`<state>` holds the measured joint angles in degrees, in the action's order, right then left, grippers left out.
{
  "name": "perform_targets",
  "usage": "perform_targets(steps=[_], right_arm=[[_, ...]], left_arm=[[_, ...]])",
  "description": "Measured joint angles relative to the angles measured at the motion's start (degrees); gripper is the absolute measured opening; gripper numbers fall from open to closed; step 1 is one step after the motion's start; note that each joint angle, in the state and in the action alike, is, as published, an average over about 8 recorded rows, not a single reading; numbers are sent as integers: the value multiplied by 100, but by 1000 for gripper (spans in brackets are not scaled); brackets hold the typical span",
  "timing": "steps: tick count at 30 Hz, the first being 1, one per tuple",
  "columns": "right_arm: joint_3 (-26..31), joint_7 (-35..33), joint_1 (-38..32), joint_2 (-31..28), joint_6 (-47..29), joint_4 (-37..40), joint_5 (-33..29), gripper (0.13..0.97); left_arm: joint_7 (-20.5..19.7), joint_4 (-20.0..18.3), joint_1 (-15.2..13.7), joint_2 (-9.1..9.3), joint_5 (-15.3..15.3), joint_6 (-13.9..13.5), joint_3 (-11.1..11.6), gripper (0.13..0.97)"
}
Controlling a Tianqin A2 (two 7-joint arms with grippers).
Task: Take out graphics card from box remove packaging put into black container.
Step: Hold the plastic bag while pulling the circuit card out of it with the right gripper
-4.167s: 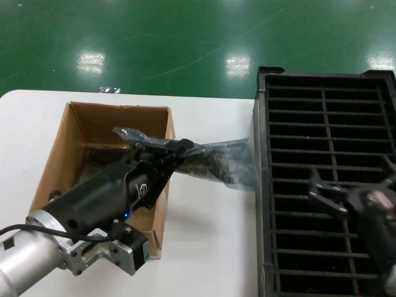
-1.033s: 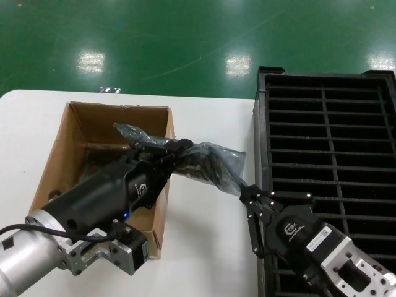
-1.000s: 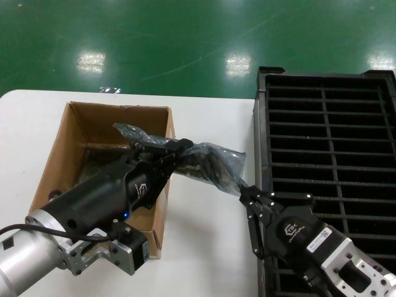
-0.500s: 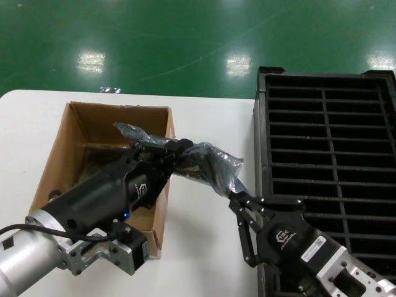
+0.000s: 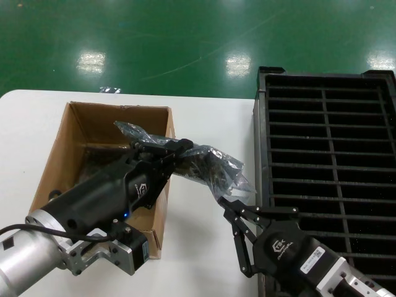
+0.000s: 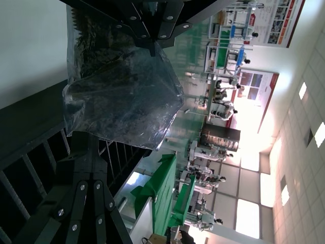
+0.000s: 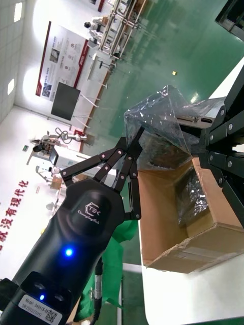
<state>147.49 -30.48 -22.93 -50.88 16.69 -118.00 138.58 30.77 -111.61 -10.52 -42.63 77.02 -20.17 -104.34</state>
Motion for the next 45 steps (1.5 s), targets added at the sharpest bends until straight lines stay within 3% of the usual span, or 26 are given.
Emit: perform_targets(steps=[6, 19, 45], right_arm=[[-27, 51, 0, 1, 40, 0, -64, 132], [257, -127, -654, -212, 155, 201, 464, 132], [359, 996, -1261, 250, -710, 1212, -22, 132]], left_arm=[[0, 0, 0, 0, 0, 0, 0, 139], [0, 0, 0, 0, 0, 0, 0, 139], [0, 0, 0, 0, 0, 0, 0, 139]])
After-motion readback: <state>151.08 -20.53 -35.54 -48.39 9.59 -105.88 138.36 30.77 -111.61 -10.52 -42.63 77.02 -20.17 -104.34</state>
